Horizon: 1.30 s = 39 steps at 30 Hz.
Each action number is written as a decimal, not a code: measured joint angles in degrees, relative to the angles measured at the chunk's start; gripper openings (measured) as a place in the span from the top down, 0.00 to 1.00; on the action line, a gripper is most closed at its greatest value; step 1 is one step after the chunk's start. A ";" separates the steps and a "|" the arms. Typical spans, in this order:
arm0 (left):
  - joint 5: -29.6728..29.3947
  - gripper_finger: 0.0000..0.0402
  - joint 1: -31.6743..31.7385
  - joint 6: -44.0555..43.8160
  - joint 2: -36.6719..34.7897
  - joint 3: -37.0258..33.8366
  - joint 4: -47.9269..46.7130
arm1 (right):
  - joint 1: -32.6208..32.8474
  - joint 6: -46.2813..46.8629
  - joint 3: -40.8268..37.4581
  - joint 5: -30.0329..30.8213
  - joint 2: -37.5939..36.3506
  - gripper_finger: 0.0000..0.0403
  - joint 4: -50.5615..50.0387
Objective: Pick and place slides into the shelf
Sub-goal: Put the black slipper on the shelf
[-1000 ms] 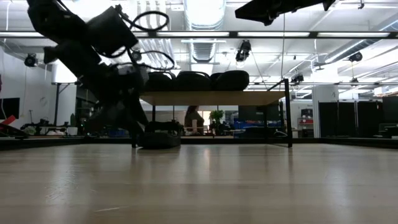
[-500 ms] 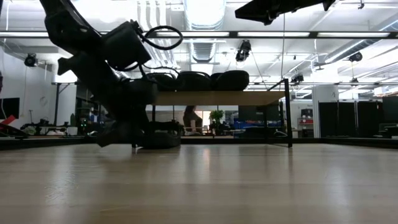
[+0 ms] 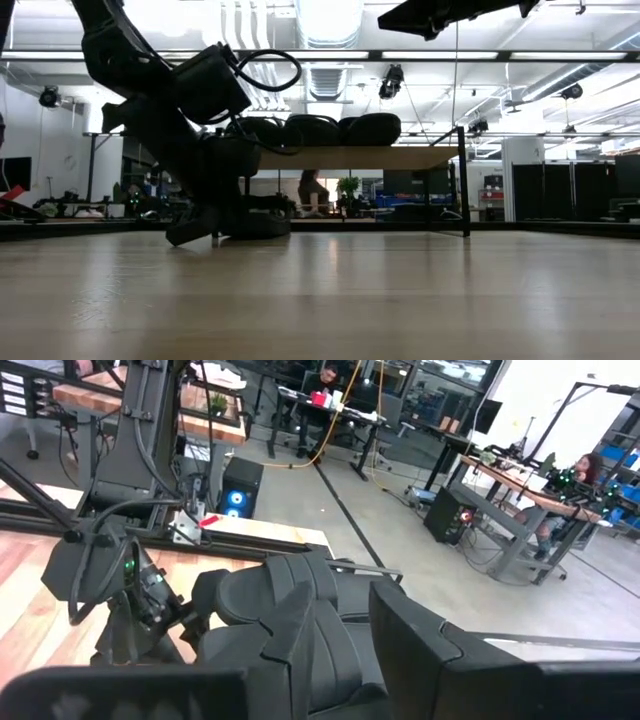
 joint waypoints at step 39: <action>23.08 0.93 -14.18 -1.38 -29.21 -0.71 -10.67 | 0.00 -1.01 -0.02 -0.02 -7.87 0.78 -3.95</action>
